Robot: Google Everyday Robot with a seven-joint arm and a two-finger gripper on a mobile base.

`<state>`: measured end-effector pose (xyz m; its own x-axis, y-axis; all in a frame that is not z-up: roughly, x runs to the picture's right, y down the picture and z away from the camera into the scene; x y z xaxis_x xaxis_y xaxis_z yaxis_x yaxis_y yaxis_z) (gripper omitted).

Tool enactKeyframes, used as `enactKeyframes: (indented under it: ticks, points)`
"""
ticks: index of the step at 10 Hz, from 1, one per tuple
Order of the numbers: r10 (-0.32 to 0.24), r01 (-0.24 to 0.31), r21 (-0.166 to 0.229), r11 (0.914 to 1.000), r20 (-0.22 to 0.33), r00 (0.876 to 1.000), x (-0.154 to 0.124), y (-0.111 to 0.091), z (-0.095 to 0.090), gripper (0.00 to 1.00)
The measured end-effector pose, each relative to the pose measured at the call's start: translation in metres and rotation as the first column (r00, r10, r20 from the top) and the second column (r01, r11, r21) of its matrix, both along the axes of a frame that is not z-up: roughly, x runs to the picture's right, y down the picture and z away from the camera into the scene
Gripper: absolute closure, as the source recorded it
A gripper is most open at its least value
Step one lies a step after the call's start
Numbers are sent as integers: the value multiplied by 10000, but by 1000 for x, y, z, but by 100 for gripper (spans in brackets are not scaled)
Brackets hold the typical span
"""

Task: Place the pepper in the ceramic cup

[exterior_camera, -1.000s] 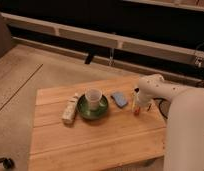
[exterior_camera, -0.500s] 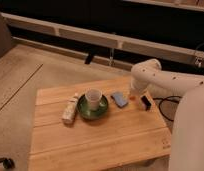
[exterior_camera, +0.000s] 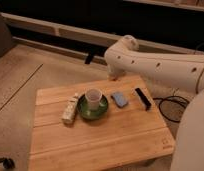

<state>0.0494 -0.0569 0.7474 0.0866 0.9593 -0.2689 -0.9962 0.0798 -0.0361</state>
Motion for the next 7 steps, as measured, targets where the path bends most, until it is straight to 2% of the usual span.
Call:
enactKeyframes:
  ticks: [1, 2, 3, 4, 5, 7]
  points:
    - [-187, 189, -101, 9998, 200, 9996, -19, 6, -3, 100]
    - [-208, 226, -396, 9990, 445, 9988, -38, 21, -4, 100]
    - [181, -120, -965, 9953, 625, 9979, -50, 48, -4, 100]
    - [643, -560, -1392, 9887, 553, 9964, -47, 68, -4, 100]
    - [989, -901, -1656, 9821, 458, 9940, -42, 80, -5, 100]
    - [1080, -974, -1782, 9792, 506, 9929, -47, 85, -6, 100]
